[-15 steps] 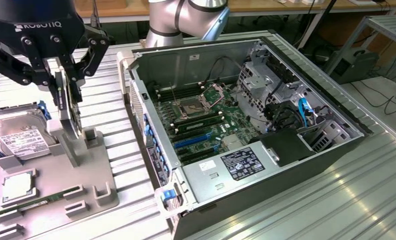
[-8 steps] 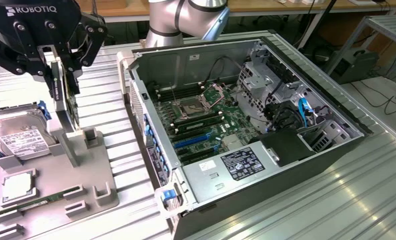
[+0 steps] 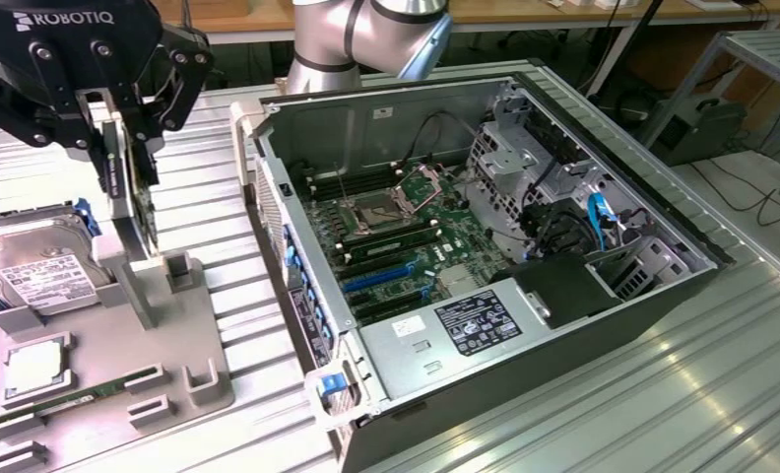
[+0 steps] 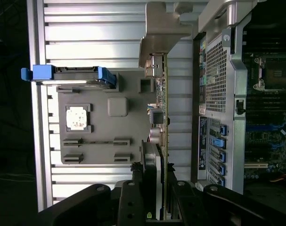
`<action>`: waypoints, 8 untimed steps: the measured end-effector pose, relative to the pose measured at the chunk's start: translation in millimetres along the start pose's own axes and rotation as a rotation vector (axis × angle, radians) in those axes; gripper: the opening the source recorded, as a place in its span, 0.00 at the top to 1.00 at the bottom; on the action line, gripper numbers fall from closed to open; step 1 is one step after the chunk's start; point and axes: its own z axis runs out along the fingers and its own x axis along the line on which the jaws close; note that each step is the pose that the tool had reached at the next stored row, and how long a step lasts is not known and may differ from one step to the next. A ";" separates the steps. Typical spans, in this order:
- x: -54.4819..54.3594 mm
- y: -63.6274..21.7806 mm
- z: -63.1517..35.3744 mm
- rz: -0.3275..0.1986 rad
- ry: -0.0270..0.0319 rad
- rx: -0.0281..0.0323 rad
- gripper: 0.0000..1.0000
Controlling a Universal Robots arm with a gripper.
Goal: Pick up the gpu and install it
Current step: 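Pick up the gpu and move the gpu toward the slot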
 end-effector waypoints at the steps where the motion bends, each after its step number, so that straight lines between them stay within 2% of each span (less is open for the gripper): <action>1: -1.4 0.0 0.1 0.000 -0.0001 -0.0001 0.72; 4: -7.9 0.0 0.2 0.000 -0.0002 -0.0001 0.72; 8: -22.2 0.2 0.2 0.000 -0.0002 -0.0002 0.72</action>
